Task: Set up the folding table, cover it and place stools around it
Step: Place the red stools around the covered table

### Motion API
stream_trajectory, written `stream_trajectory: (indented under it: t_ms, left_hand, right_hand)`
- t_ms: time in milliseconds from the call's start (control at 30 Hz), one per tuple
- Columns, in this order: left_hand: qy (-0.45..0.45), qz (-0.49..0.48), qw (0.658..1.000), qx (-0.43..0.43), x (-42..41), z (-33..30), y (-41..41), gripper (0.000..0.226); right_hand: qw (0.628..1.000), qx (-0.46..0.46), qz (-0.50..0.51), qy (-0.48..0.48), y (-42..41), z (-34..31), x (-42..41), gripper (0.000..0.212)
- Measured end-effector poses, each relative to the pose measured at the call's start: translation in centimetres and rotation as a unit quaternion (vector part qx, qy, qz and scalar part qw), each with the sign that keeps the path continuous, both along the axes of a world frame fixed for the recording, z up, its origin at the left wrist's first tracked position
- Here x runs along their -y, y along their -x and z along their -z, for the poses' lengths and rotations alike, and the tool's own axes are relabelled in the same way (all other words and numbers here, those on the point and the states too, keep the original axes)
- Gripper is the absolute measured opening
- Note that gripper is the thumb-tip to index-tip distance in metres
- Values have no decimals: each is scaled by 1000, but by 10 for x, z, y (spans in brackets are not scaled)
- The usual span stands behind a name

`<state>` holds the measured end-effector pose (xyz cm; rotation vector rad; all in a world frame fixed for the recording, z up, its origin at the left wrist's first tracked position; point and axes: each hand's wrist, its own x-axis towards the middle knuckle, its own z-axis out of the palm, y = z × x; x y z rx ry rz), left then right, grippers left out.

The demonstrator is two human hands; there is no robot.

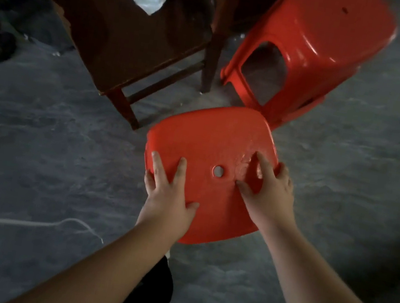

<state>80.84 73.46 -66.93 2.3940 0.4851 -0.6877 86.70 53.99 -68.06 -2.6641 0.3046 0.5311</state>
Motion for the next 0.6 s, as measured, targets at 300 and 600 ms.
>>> stream_trajectory:
  t_ms: [300,600]
  left_hand:
    - [15,169,985,44,97,-41,79,101]
    - [28,376,925,51,274,-55,200,100]
  right_hand:
    - [987,9,158,-2,166,-57,111,86]
    - [935,2,355,-1,372,-71,261,85]
